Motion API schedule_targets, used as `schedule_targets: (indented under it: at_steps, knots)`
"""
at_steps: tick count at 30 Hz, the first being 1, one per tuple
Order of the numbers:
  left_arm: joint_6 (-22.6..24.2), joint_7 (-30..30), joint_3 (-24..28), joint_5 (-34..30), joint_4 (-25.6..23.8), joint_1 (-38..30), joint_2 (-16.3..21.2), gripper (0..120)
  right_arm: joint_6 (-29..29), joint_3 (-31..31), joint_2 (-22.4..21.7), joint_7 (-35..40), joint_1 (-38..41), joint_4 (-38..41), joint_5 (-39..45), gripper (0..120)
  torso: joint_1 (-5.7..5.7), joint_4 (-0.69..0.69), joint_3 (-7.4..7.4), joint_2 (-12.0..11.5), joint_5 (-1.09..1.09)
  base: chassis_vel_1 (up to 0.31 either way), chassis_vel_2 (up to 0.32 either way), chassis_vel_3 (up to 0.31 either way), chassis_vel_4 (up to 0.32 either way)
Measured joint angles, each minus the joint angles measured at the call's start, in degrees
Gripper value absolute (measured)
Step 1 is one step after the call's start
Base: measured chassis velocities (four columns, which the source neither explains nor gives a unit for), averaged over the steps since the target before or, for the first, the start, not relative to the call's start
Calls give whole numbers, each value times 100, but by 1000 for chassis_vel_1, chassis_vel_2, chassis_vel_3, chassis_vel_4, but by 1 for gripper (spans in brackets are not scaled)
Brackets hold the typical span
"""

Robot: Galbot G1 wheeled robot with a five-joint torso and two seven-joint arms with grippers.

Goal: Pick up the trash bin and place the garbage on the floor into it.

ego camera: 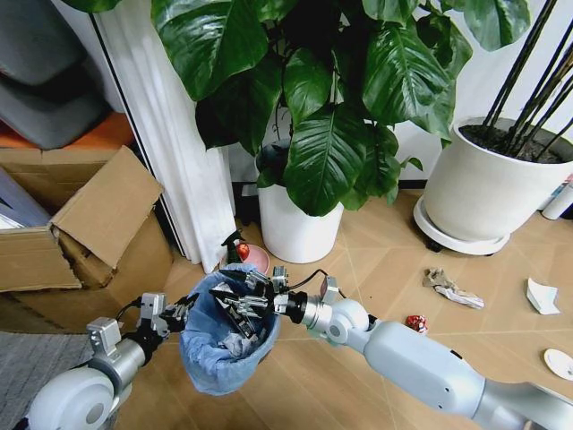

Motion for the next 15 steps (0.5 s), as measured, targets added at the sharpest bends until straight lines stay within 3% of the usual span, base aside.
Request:
schedule_targets:
  at_steps: [3, 4, 5, 7, 15]
  knots:
    - [2, -5, -44, -2, -8, 17, -20, 0, -82, 399, -45, 281, -125, 49, -112, 86, 0, 2, 0, 0, 0, 0, 0, 0, 0]
    - [2, -5, -109, -2, -38, 57, -52, 0, -134, 1093, -232, 918, -501, 132, -296, 95, 0, 2, 0, 0, 0, 0, 0, 0, 0]
    - [2, -5, -109, -2, -38, 57, -52, 0, -134, 1093, -232, 918, -501, 132, -296, 95, 0, 2, 0, 0, 0, 0, 0, 0, 0]
    - [2, -1, -161, -2, -65, 77, -84, 0, -169, 1691, -453, 1164, -1040, 253, -371, 100, 0, -2, 0, 0, 1, 0, 0, 0, 0]
    - [2, 8, -176, -6, -114, 67, -136, 0, -185, 2761, -745, 1133, -2108, 644, -432, 100, -1, -1, -1, 1, 1, 0, 0, 0, 0]
